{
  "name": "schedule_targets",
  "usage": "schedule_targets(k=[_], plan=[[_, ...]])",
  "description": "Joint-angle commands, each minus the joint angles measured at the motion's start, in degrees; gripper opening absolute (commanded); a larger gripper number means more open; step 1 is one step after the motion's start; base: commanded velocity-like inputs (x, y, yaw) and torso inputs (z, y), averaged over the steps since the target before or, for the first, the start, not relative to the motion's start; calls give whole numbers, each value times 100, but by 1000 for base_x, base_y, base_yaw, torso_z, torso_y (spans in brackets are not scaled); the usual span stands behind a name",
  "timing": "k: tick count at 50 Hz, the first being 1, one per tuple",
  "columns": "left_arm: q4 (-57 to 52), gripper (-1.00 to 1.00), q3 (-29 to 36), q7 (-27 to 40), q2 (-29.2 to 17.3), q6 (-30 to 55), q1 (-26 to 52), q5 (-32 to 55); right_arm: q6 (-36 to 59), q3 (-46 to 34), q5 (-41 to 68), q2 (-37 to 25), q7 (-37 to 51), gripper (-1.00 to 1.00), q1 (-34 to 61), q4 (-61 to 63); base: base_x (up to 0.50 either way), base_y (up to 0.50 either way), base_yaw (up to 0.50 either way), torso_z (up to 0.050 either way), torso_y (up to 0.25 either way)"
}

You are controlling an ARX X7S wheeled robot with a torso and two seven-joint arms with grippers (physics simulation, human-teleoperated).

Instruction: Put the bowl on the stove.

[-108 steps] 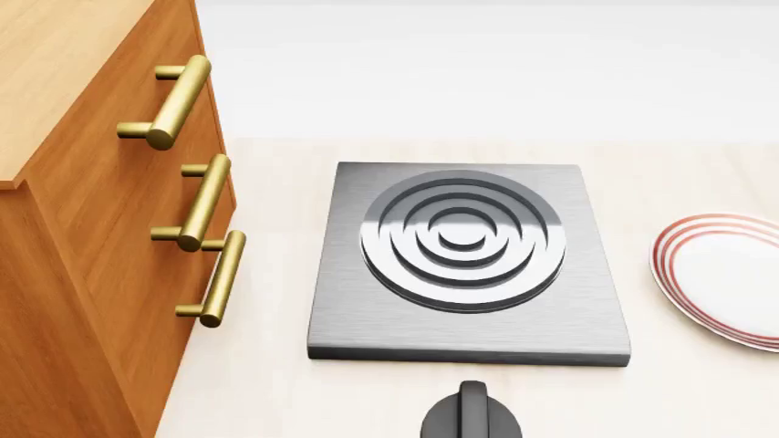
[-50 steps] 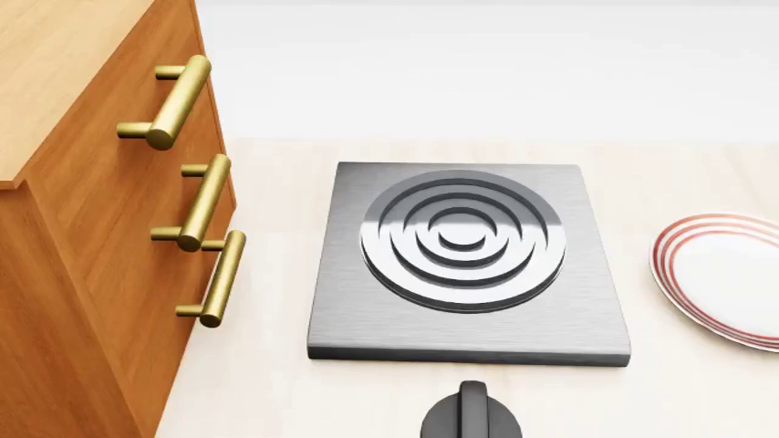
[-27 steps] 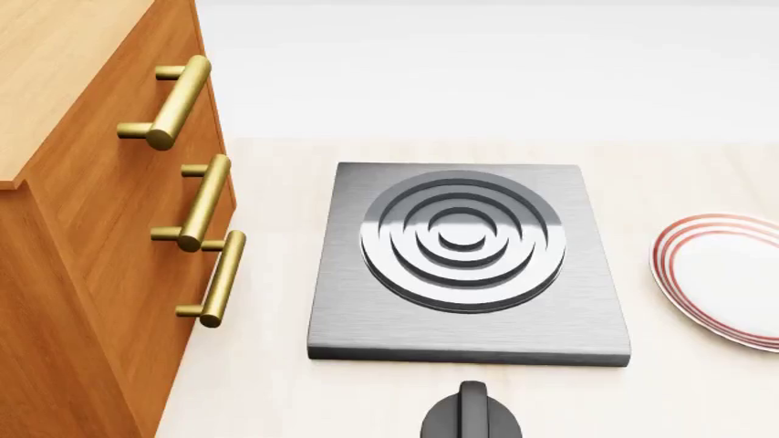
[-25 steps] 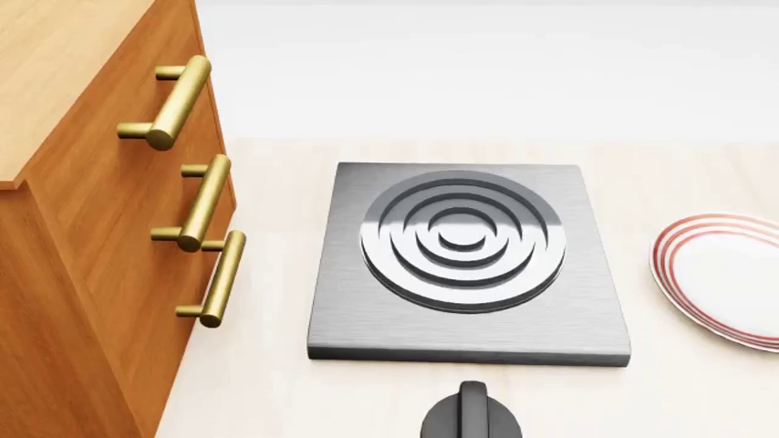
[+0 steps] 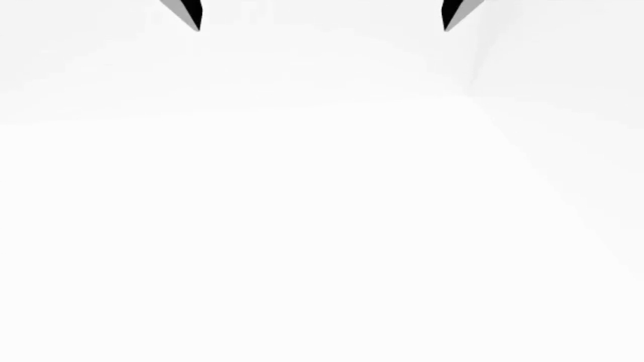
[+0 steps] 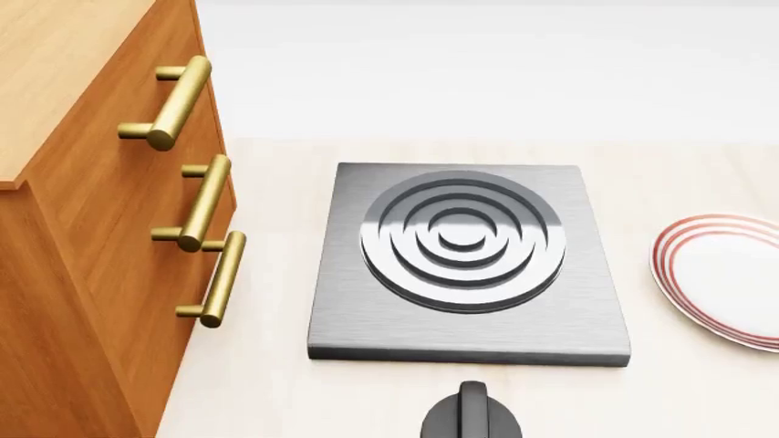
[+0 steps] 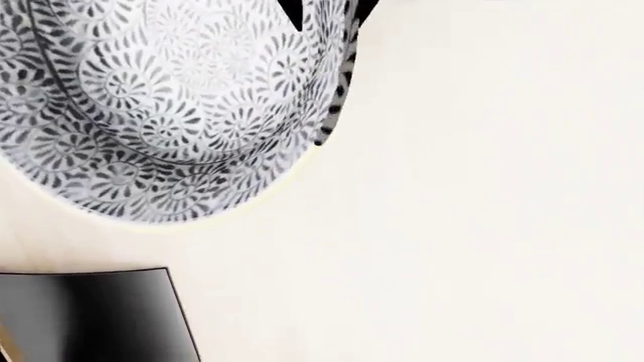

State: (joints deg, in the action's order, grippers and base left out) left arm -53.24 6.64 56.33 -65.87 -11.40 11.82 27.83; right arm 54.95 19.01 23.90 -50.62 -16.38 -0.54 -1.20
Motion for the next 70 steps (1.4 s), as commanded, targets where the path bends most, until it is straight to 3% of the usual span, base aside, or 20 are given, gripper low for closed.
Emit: schedule_targets(k=[1, 18, 32, 36, 45, 70], plan=[[13, 100, -7, -13, 25, -8, -26, -15, -53, 44, 135, -46, -83, -100, -130, 209, 0, 0, 0, 0, 0], [34, 100, -103, 3, 10, -40, -131, -16, 425, -173, 418, -461, -240, -100, 579, 697, 0, 0, 0, 0, 0], [51, 100, -57, -39, 65, -17, -93, -13, 664, -1592, 511, -833, -626, -100, 2469, 1215, 0, 0, 0, 0, 0], [35, 100, -56, -39, 69, 3, -72, -8, 773, -2155, 407, -815, -802, -100, 3302, 1058, 0, 0, 0, 0, 0], [49, 100, -101, -43, 66, -25, -125, -17, 862, -2824, 243, -671, -1031, -100, 4212, 920, 0, 0, 0, 0, 0], [74, 100, -124, -71, 119, -50, -205, -66, 763, -4200, -232, -20, -1473, -100, 5548, 506, 0, 0, 0, 0, 0]])
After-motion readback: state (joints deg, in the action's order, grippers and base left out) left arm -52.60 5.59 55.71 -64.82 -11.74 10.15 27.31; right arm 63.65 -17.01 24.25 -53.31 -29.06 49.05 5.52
